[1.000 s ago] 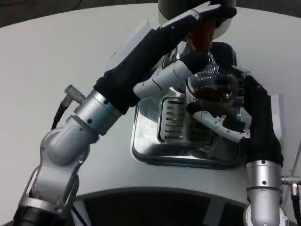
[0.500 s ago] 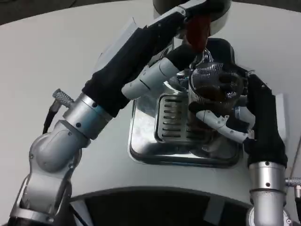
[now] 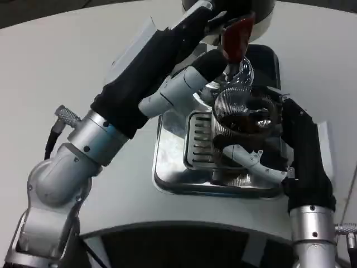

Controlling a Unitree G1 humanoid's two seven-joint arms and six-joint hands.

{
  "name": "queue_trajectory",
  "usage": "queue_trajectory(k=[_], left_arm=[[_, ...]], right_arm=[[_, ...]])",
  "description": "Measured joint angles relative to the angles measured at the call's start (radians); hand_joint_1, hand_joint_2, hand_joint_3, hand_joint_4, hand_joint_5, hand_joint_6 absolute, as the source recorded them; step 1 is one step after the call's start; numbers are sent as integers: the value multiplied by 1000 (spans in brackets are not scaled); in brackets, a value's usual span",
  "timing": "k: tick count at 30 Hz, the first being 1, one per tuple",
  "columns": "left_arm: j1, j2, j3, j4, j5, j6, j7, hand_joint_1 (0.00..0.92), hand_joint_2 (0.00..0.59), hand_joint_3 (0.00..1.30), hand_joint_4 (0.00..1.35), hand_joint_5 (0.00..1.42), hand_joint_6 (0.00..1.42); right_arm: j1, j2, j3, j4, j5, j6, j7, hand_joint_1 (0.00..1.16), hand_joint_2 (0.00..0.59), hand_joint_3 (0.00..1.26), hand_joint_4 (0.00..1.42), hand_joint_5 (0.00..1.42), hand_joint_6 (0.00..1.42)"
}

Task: Grasp the cup under the faucet to collect the drink, then remove the cup.

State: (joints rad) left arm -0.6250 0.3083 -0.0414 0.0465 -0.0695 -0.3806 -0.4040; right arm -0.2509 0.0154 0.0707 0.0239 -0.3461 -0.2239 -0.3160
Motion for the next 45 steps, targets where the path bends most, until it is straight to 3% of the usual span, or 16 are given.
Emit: queue_trajectory(k=[19, 30, 39, 45], left_arm=[[73, 20, 39, -128, -28, 57, -5, 17, 70, 109, 65, 147, 44], [214, 36, 111, -353, -76, 166, 1, 17, 70, 121, 65, 147, 43], [320, 96, 182, -409, -90, 172, -21, 20, 79, 138, 75, 147, 43], [411, 145, 247, -428, -91, 85, -48, 20, 78, 146, 82, 147, 42]], right_arm=[[71, 27, 32, -84, 0, 12, 38, 1017, 153, 742, 831, 960, 897], [144, 40, 59, -184, 13, 26, 71, 1015, 154, 742, 838, 962, 902], [211, 42, 93, -241, 19, 37, 102, 1014, 154, 742, 838, 963, 905], [250, 41, 118, -302, 24, 48, 139, 1014, 151, 742, 838, 963, 906]])
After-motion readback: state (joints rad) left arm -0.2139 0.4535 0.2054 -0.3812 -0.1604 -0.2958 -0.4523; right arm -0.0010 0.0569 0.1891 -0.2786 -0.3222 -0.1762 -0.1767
